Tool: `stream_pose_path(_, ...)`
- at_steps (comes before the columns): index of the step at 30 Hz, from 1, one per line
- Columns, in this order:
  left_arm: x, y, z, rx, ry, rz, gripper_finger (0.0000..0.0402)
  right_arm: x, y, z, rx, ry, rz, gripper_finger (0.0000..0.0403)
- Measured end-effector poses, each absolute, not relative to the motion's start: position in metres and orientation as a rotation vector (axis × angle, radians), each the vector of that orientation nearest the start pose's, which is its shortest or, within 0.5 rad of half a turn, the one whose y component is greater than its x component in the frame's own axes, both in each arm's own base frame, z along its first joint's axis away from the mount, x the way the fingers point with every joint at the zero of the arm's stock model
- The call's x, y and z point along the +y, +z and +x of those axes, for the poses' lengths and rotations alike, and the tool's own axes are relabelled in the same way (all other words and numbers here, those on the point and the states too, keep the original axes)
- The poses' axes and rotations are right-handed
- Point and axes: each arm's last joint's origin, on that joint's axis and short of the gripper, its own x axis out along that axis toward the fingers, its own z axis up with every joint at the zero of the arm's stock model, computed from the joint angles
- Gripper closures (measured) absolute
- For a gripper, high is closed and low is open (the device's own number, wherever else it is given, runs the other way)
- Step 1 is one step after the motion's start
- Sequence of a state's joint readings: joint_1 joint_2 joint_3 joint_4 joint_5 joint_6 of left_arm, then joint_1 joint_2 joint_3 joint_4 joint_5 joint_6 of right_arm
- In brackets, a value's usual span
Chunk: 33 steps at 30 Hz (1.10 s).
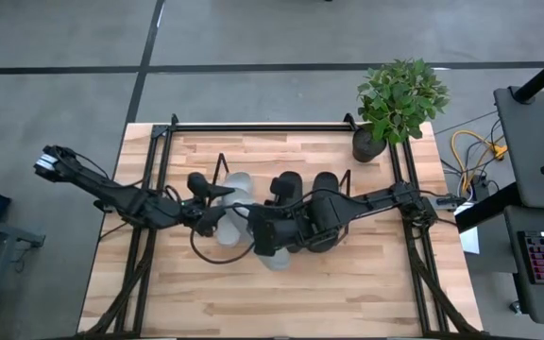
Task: Pick and place slides into the shelf
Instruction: Put the gray slides on the shelf
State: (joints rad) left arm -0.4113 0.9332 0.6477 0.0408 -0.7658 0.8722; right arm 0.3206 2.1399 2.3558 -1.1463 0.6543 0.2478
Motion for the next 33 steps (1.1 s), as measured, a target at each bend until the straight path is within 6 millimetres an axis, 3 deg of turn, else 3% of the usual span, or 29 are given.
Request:
stream_pose_path(4, -0.061, 0.284, 0.196, 0.358, 0.251, 0.997, 0.0160, 0.124, 0.364, 0.426, 0.780, -0.397, -0.224, 0.0394)
stream_pose_path(7, -0.060, 0.283, 0.198, 0.365, 0.257, 0.998, 0.0187, 0.124, 0.364, 0.426, 0.779, -0.396, -0.225, 0.0394)
stream_pose_path(16, -0.060, 0.278, 0.199, 0.381, 0.238, 1.014, 0.0371, 0.123, 0.369, 0.423, 0.762, -0.401, -0.226, 0.0394)
stream_pose_path(24, -0.059, 0.279, 0.199, 0.379, 0.253, 1.012, 0.0377, 0.122, 0.371, 0.423, 0.758, -0.403, -0.217, 0.0390)
stream_pose_path(33, -0.056, 0.288, 0.191, 0.341, 0.276, 1.007, 0.0378, 0.128, 0.385, 0.411, 0.730, -0.392, -0.267, 0.0380)
